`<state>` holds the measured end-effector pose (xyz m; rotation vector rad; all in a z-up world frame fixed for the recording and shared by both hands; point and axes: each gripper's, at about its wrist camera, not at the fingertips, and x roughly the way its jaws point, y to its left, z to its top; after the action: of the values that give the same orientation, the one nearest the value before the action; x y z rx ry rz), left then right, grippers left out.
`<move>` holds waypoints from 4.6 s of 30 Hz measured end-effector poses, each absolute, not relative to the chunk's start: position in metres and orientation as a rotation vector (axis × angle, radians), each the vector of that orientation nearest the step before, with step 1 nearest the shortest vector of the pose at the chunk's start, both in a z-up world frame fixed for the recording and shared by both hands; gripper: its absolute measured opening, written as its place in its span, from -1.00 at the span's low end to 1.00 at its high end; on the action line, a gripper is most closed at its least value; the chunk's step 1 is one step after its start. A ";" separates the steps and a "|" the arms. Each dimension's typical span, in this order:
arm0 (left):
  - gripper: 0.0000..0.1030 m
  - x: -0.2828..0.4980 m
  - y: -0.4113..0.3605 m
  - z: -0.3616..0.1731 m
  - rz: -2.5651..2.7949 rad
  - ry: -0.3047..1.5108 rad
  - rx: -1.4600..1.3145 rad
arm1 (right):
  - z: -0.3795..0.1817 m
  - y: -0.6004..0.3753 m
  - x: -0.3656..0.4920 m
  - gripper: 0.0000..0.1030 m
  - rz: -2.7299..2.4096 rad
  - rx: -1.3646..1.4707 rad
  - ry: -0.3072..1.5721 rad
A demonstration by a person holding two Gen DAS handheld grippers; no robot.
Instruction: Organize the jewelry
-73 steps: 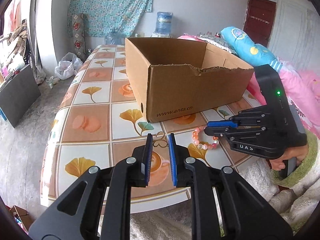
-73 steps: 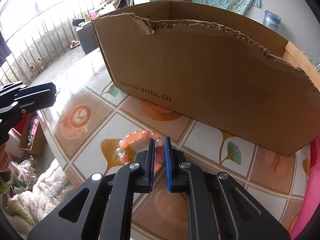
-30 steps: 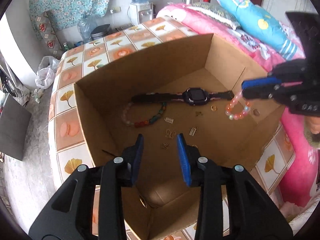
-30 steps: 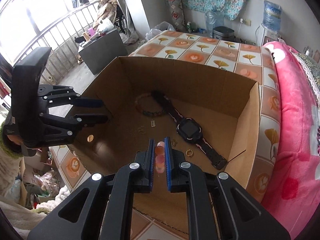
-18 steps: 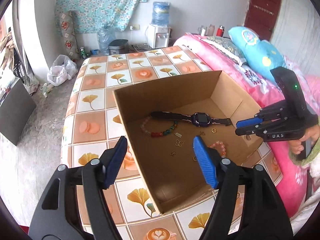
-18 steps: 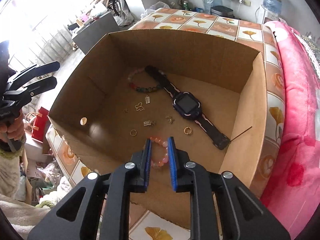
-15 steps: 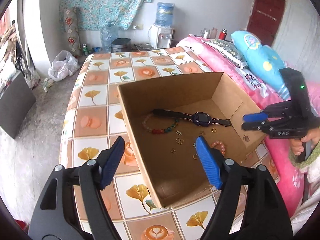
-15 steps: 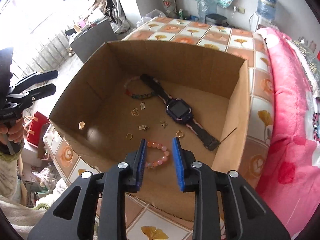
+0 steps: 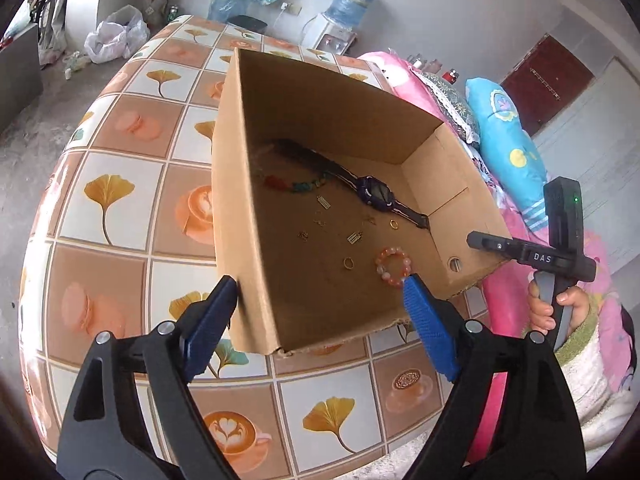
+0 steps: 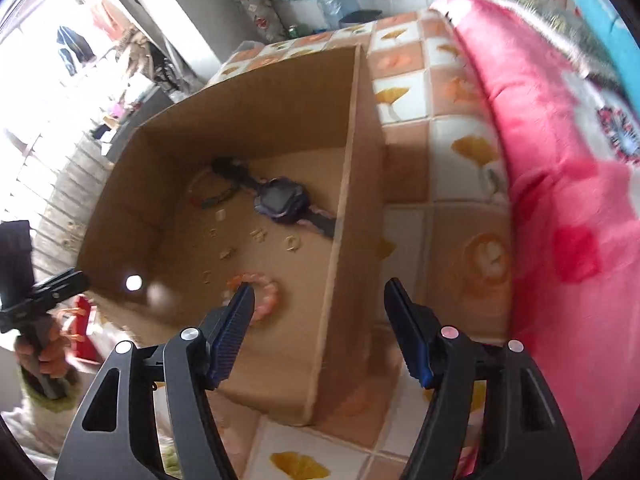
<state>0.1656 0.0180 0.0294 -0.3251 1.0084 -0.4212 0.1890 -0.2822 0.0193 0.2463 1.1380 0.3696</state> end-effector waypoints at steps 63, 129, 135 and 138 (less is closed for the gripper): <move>0.83 0.000 -0.042 0.057 -0.024 0.905 0.010 | 0.047 -0.172 -0.025 0.87 0.003 0.049 0.939; 0.83 0.010 -0.045 0.055 -0.032 0.952 0.022 | 0.045 -0.180 -0.021 0.87 -0.017 0.070 0.964; 0.83 0.010 -0.045 0.054 -0.030 0.952 0.021 | 0.046 -0.179 -0.021 0.87 -0.018 0.070 0.963; 0.83 0.011 -0.045 0.054 -0.031 0.953 0.020 | 0.046 -0.179 -0.021 0.87 -0.018 0.068 0.961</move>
<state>0.0106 -0.0448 0.0541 0.0197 0.9529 -0.0305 -0.0213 -0.1787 0.0462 0.0679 0.9613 -0.0185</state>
